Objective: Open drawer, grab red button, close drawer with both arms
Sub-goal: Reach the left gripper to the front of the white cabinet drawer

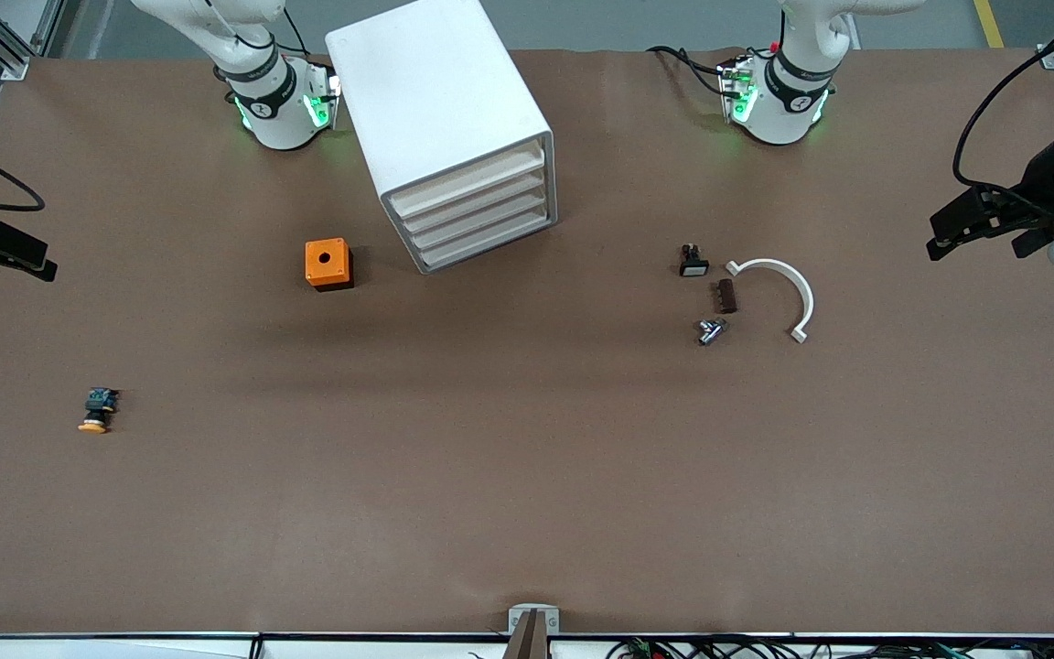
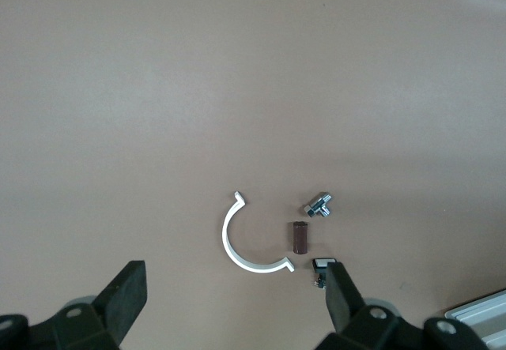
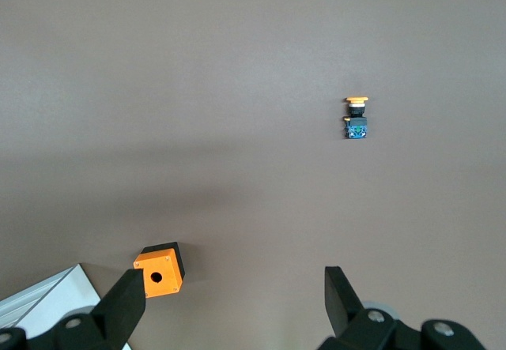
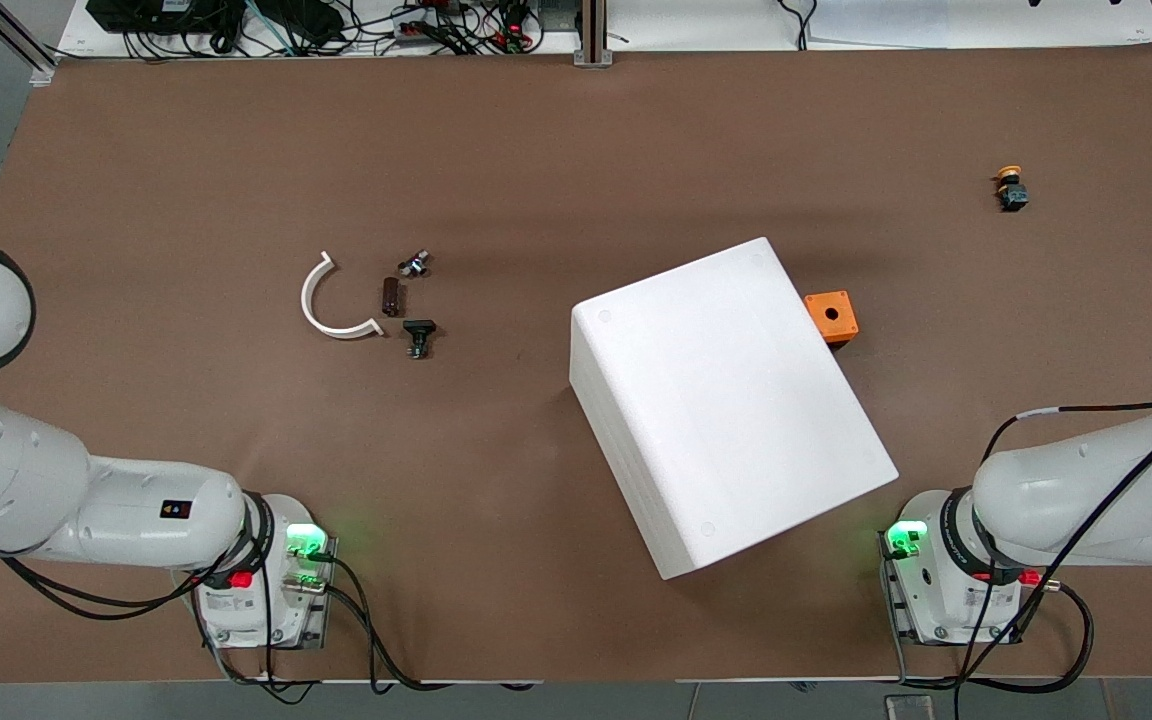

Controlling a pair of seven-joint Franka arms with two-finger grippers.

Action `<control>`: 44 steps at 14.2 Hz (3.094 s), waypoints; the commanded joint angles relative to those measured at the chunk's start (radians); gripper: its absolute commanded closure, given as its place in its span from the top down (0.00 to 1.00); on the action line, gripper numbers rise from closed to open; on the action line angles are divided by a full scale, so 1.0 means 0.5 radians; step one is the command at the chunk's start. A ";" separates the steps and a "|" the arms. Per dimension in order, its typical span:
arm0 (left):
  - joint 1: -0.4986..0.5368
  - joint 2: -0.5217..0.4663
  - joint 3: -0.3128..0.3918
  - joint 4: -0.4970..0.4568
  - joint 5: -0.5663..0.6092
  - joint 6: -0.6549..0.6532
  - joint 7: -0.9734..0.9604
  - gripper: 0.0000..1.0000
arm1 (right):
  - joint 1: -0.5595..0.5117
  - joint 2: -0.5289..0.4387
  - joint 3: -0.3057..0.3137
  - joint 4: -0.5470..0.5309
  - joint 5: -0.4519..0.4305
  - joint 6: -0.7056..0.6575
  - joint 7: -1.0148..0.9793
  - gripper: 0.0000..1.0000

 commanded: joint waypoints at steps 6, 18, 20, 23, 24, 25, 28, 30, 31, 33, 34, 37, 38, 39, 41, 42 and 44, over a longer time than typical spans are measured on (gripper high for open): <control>-0.039 0.006 -0.033 0.013 0.024 -0.100 -0.003 1.00 | -0.021 0.012 0.015 0.040 0.001 -0.028 -0.021 1.00; -0.070 0.331 -0.293 -0.064 -0.706 -0.254 0.028 1.00 | -0.012 0.015 0.021 0.040 0.019 -0.013 0.001 1.00; -0.066 0.368 -0.367 -0.122 -0.844 -0.162 0.034 1.00 | -0.009 0.015 0.021 0.043 0.019 -0.007 0.001 1.00; -0.063 0.371 -0.453 -0.367 -1.154 0.169 0.245 1.00 | -0.003 0.018 0.024 0.058 0.022 0.002 0.004 1.00; -0.069 0.377 -0.477 -0.444 -1.218 0.279 0.361 1.00 | 0.000 0.021 0.027 0.071 0.022 0.008 0.004 1.00; -0.063 0.401 -0.508 -0.505 -1.289 0.366 0.481 1.00 | 0.000 0.022 0.033 0.071 0.022 0.018 0.004 1.00; -0.054 0.414 -0.606 -0.775 -1.601 0.715 0.824 1.00 | 0.006 0.028 0.037 0.071 0.028 0.021 0.004 1.00; -0.088 0.472 -0.634 -0.892 -1.911 0.854 1.110 1.00 | 0.040 0.046 0.034 0.071 0.028 0.033 0.004 1.00; -0.121 0.524 -0.646 -0.914 -2.003 0.894 1.229 1.00 | 0.067 0.049 0.034 0.071 0.025 0.082 0.004 1.00; -0.234 0.592 -0.665 -0.999 -2.282 1.071 1.475 1.00 | 0.089 0.070 0.034 0.071 0.028 0.104 0.004 1.00; -0.293 0.647 -0.668 -1.018 -2.429 1.118 1.616 1.00 | 0.089 0.086 0.034 0.071 0.028 0.107 0.004 1.00; -0.434 0.871 -0.668 -0.994 -2.654 1.127 1.883 1.00 | 0.086 0.144 0.037 0.071 0.107 0.168 0.004 1.00; -0.471 0.914 -0.668 -0.984 -2.685 1.127 1.926 1.00 | 0.059 0.175 0.031 0.068 0.269 0.198 0.004 1.00; -0.484 0.954 -0.668 -0.978 -2.713 1.127 1.963 0.95 | 0.007 0.205 0.015 0.049 0.471 0.211 0.001 1.00; -0.493 0.997 -0.720 -0.978 -2.768 1.127 2.010 0.86 | -0.028 0.255 0.015 0.043 0.556 0.202 0.001 1.00; -0.493 1.006 -0.744 -0.978 -2.796 1.127 2.028 0.81 | -0.009 0.261 0.015 0.043 0.544 0.205 0.040 1.00; -0.493 1.040 -0.787 -0.981 -2.854 1.121 2.031 0.69 | 0.033 0.261 0.021 0.043 0.516 0.208 0.242 1.00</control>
